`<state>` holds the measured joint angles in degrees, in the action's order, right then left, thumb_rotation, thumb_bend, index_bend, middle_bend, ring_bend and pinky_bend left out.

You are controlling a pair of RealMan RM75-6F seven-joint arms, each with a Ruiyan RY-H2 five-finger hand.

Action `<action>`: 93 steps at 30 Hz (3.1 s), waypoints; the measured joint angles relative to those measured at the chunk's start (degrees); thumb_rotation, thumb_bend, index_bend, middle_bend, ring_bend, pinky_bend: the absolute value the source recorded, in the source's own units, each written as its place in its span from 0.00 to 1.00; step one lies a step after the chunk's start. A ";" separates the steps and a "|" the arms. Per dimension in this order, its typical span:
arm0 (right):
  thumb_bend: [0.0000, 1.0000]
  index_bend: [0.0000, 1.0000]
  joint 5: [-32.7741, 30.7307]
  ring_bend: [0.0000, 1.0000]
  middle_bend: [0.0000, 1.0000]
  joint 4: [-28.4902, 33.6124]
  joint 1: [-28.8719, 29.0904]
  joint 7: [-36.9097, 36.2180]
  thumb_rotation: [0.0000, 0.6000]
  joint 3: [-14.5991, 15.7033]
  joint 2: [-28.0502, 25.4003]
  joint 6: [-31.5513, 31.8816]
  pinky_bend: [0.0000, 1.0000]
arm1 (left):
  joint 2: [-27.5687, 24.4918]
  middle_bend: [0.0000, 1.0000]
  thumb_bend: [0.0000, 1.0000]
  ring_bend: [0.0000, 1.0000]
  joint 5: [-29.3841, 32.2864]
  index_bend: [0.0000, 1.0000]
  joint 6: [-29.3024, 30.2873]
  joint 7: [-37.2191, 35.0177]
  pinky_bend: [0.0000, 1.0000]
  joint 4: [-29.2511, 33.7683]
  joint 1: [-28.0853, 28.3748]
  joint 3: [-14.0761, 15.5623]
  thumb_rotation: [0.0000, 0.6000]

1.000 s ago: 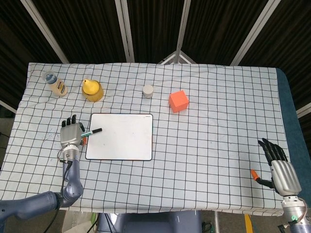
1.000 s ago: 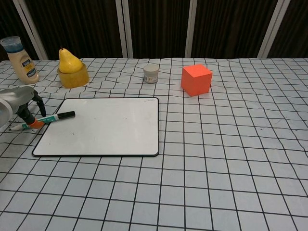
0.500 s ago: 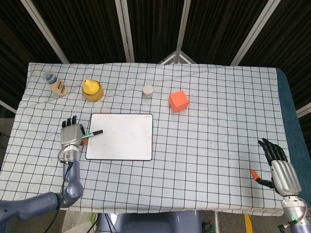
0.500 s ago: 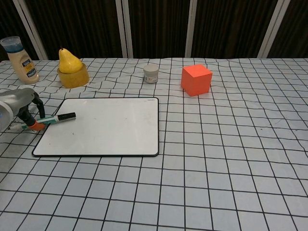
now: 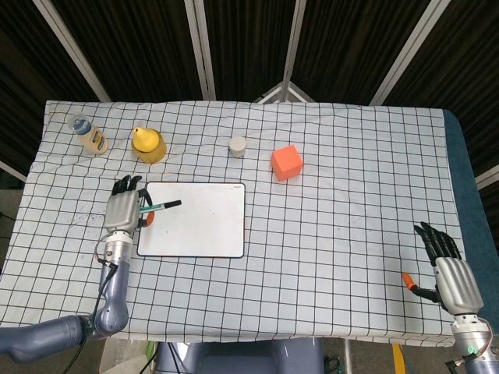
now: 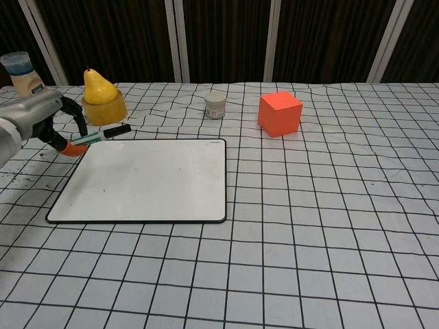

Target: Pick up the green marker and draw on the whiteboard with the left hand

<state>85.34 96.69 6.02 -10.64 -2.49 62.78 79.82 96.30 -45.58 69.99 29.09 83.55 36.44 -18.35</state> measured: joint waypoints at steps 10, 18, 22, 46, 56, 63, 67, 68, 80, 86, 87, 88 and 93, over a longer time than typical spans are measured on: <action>0.32 0.00 -0.21 0.00 0.00 -0.09 0.02 -0.62 1.00 -0.08 -0.18 -0.14 0.00 | 0.64 0.11 0.59 0.00 -20.00 0.65 -3.82 -26.96 0.00 -0.74 -0.06 1.80 1.00; 0.32 0.00 -0.55 0.00 0.00 0.05 0.15 -1.41 1.00 -0.24 -0.36 -0.48 0.00 | 8.75 0.11 0.59 0.00 -27.71 0.65 -5.40 -40.42 0.00 -13.40 2.50 2.22 1.00; 0.32 0.00 -0.71 0.00 0.00 0.02 0.22 -1.81 1.00 -0.31 -0.46 -0.65 0.00 | 12.62 0.11 0.59 0.00 -28.83 0.65 -5.76 -45.20 0.00 -18.42 4.11 1.74 1.00; 0.32 0.00 -1.20 0.00 0.00 0.23 0.25 -2.03 1.00 -0.43 -0.60 -0.93 0.00 | 20.05 0.11 0.58 0.00 -31.24 0.65 -9.51 -56.48 0.01 -33.18 7.17 3.00 1.00; 0.32 0.00 -1.70 0.00 0.00 0.34 0.26 -1.93 1.00 -0.46 -0.63 -1.27 0.00 | 20.16 0.11 0.58 0.00 -31.14 0.65 -12.06 -59.36 0.01 -35.83 8.21 2.80 1.00; 0.32 0.00 -2.14 0.00 0.00 0.66 0.25 -1.64 1.00 -0.55 -0.54 -1.41 0.00 | 19.79 0.11 0.58 0.00 -31.13 0.66 -14.04 -61.65 0.01 -38.28 8.31 3.37 1.00; 0.32 0.00 -2.50 0.00 0.00 0.85 0.30 -1.72 1.00 -0.62 -0.52 -1.71 0.00 | 19.27 0.11 0.58 0.00 -31.24 0.66 -14.63 -63.52 0.01 -39.88 8.09 3.71 1.00; 0.32 0.00 -2.60 0.00 0.00 0.91 0.35 -1.74 1.00 -0.65 -0.53 -1.83 0.00 | 19.01 0.11 0.58 0.00 -31.34 0.66 -14.68 -64.13 0.01 -40.39 7.99 3.81 1.00; 0.32 0.00 -2.41 0.00 0.00 1.19 0.42 -1.63 1.00 -0.63 -0.54 -1.90 0.00 | 14.52 0.11 0.58 0.00 -31.54 0.66 -12.33 -67.24 0.01 -43.59 6.60 3.08 1.00; 0.32 0.00 -2.13 0.00 0.00 1.16 0.37 -1.62 1.00 -0.55 -0.54 -1.74 0.00 | 12.76 0.11 0.58 0.00 -31.46 0.66 -10.46 -67.35 0.01 -39.69 6.03 2.38 1.00; 0.32 0.00 -2.10 0.00 0.00 1.16 0.35 -1.64 1.00 -0.54 -0.54 -1.70 0.00 | 12.55 0.11 0.58 0.00 -31.47 0.66 -10.26 -67.11 0.01 -38.78 5.92 2.38 1.00; 0.32 0.00 -2.08 0.00 0.00 1.16 0.33 -1.65 1.00 -0.53 -0.55 -1.68 0.00 | 12.36 0.11 0.58 0.00 -31.47 0.66 -10.08 -66.76 0.01 -37.82 5.81 2.40 1.00; 0.32 0.00 -1.92 0.00 0.00 1.15 0.24 -1.78 1.00 -0.47 -0.62 -1.52 0.00 | 12.10 0.11 0.58 0.00 -31.21 0.66 -9.50 -63.56 0.01 -32.42 5.24 2.78 1.00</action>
<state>83.42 97.84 6.26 -12.42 -2.96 62.17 78.30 108.40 -76.80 60.48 -34.47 51.13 41.68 -15.57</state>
